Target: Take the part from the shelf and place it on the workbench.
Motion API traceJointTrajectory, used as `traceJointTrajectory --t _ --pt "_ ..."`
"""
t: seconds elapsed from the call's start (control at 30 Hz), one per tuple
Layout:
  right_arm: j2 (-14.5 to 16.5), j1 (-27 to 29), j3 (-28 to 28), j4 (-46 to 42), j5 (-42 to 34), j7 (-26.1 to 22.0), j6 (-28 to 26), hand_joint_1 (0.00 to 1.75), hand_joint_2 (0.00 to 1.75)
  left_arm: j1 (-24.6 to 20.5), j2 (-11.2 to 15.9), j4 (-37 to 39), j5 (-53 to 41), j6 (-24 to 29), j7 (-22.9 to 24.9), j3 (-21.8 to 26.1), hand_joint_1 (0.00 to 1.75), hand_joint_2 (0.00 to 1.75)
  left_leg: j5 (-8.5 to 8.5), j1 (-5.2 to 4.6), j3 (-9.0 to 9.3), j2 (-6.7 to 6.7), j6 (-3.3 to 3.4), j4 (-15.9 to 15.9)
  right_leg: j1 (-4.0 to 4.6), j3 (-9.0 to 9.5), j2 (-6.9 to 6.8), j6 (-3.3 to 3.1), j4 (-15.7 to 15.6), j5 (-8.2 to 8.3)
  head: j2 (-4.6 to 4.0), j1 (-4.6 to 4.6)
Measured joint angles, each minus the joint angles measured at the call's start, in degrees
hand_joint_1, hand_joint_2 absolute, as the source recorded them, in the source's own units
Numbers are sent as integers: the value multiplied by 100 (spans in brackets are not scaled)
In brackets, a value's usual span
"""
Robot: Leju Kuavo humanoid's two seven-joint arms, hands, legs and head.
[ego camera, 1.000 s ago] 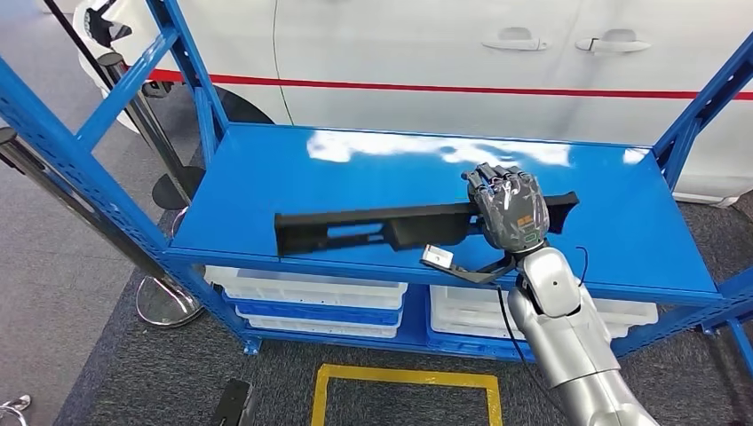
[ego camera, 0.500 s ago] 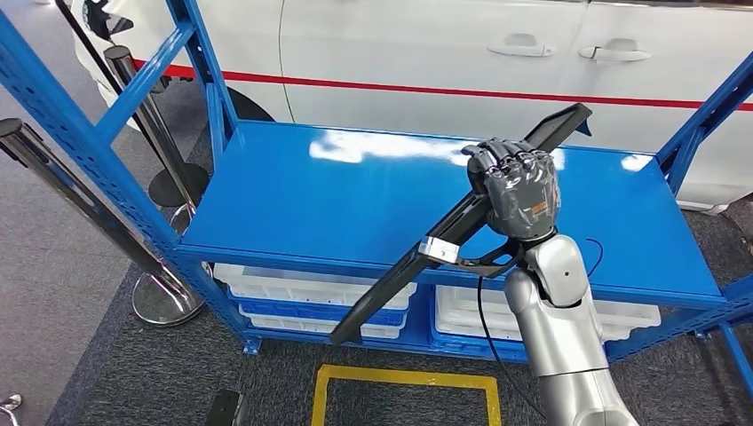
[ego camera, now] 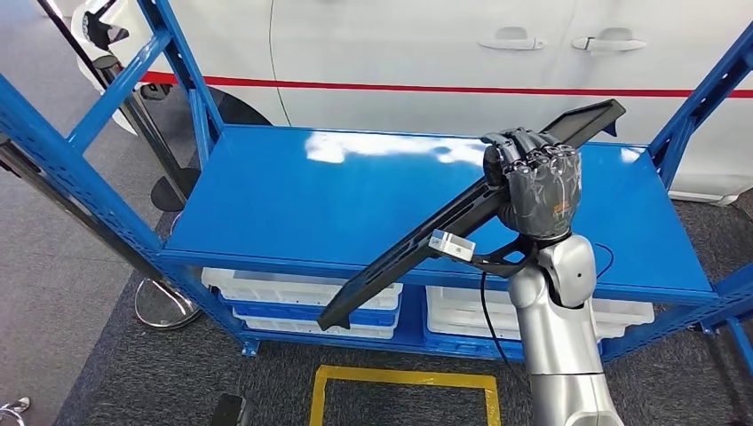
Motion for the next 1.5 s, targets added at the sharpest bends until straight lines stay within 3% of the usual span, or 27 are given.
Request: traceJointTrajectory --t 0.03,0.07,0.1,0.17,0.23,0.33,0.4,0.5,0.53,0.57,0.6,0.63,0.7,0.73,0.77,0.9,0.97,1.03,1.1,1.13,1.2,1.27,1.4,1.43,1.5 --pt "8 8 42 -20 -33 40 2 175 175 8 -3 0 -1 -27 6 0 0 0 -52 0 -113 0 -3 234 12 0 0 -5 5 -4 0 1" --pt "11 14 107 -45 -54 96 3 175 175 16 -6 0 -1 -50 9 0 0 0 6 -1 -127 1 1 257 21 0 3 -7 13 -8 0 1" --pt "15 16 174 -72 -67 149 4 175 175 19 -8 0 -2 -64 10 0 0 0 147 -1 -49 1 11 86 27 1 8 -6 22 -15 0 1" --pt "26 13 322 -140 -99 253 5 175 175 14 -11 0 -2 -88 12 0 0 0 504 -6 330 3 56 -686 36 9 17 14 52 -39 0 1" --pt "33 1 469 -199 -157 356 6 175 175 8 -20 0 -1 -114 16 -1 0 0 658 -29 587 -1 99 -1220 51 1 20 58 80 -57 0 1" --pt "34 -14 693 -259 -212 464 4 175 175 25 -36 0 1 -137 27 -2 0 0 670 -46 612 -9 153 -1299 59 -4 20 138 65 -47 0 1" --pt "32 -35 844 -309 -287 519 3 175 175 25 -44 0 2 -145 49 -2 0 0 704 -17 628 -5 220 -1348 54 -51 17 193 184 -152 0 4" --pt "28 -51 1085 -374 -454 610 3 175 175 30 -56 0 -5 -156 110 -2 0 0 723 2 633 5 267 -1377 24 -479 11 260 1122 -652 0 6" --pt "27 -42 1168 -386 -494 641 3 175 175 40 -58 0 -14 -157 131 -3 0 0 722 0 632 7 268 -1376 14 -646 11 276 1463 -775 0 5" --pt "24 -30 1248 -396 -528 667 3 175 175 52 -62 0 -24 -153 152 -5 0 0 720 -1 631 8 267 -1375 7 -745 10 285 1648 -799 0 5" --pt "20 -20 1339 -415 -561 692 3 175 175 62 -67 0 -49 -132 188 -9 0 0 718 -1 633 5 265 -1373 3 -734 9 285 1607 -705 0 6" --pt "16 -12 1429 -447 -591 707 3 175 175 69 -73 0 -81 -93 227 -16 0 0 713 -1 638 0 258 -1370 0 -611 9 275 1343 -518 0 6" --pt "11 -3 1637 -548 -658 721 3 175 175 75 -92 0 -158 14 301 -45 0 0 698 -13 643 -9 228 -1359 11 -225 9 235 545 -142 0 6" --pt "11 11 1751 -603 -702 716 3 175 175 77 -99 0 -184 60 324 -63 0 0 692 -23 639 -10 206 -1353 24 -90 11 212 256 -52 0 5" --pt "11 45 1869 -659 -757 702 3 175 175 81 -104 0 -187 84 339 -79 0 0 689 -29 635 -10 179 -1352 41 -20 15 190 98 -29 0 4" --pt "30 266 2290 -838 -935 608 3 175 175 112 -100 0 -48 -53 295 -90 0 0 605 -15 605 -4 53 -1267 43 17 16 56 2 -22 0 3" --pt "60 331 2468 -878 -943 587 4 175 175 121 -85 0 2 -137 254 -89 0 0 315 -4 400 0 4 -789 30 37 0 -17 -24 -12 0 2" --pt "83 406 2592 -897 -945 575 5 175 175 142 -66 0 18 -167 255 -87 0 0 -11 -2 55 0 -27 -49 41 38 -10 -48 -16 -22 0 2" --pt "90 492 2692 -902 -953 535 5 175 175 177 -44 0 19 -167 321 -87 0 0 -28 -1 -95 1 -41 253 49 39 -10 -55 0 -34 0 2" --pt "98 539 2750 -905 -947 496 5 175 175 191 -30 0 20 -169 378 -87 0 0 114 -2 -13 2 -37 80 50 42 -6 -52 12 -42 0 2" --pt "141 644 2872 -925 -923 405 5 175 175 198 5 0 23 -198 515 -87 0 0 471 -9 375 3 -2 -701 58 49 5 -27 41 -68 0 2" --pt "189 741 2990 -952 -925 349 5 175 175 193 36 0 22 -234 651 -83 0 0 628 -29 638 -1 51 -1242 76 41 10 20 72 -90 0 3" --pt "227 811 3106 -989 -972 337 4 175 175 218 72 0 20 -259 742 -63 0 0 664 -17 671 -10 169 -1351 76 28 14 137 106 -130 0 4" --pt "229 814 3113 -1002 -975 337 3 175 175 216 77 0 15 -255 752 -61 0 0 681 0 678 -7 203 -1373 71 -27 14 167 241 -232 0 4" --pt "231 821 3122 -1021 -986 340 1 175 175 211 84 0 -7 -235 810 -59 0 0 693 5 681 1 240 -1385 47 -303 12 225 855 -588 0 9"
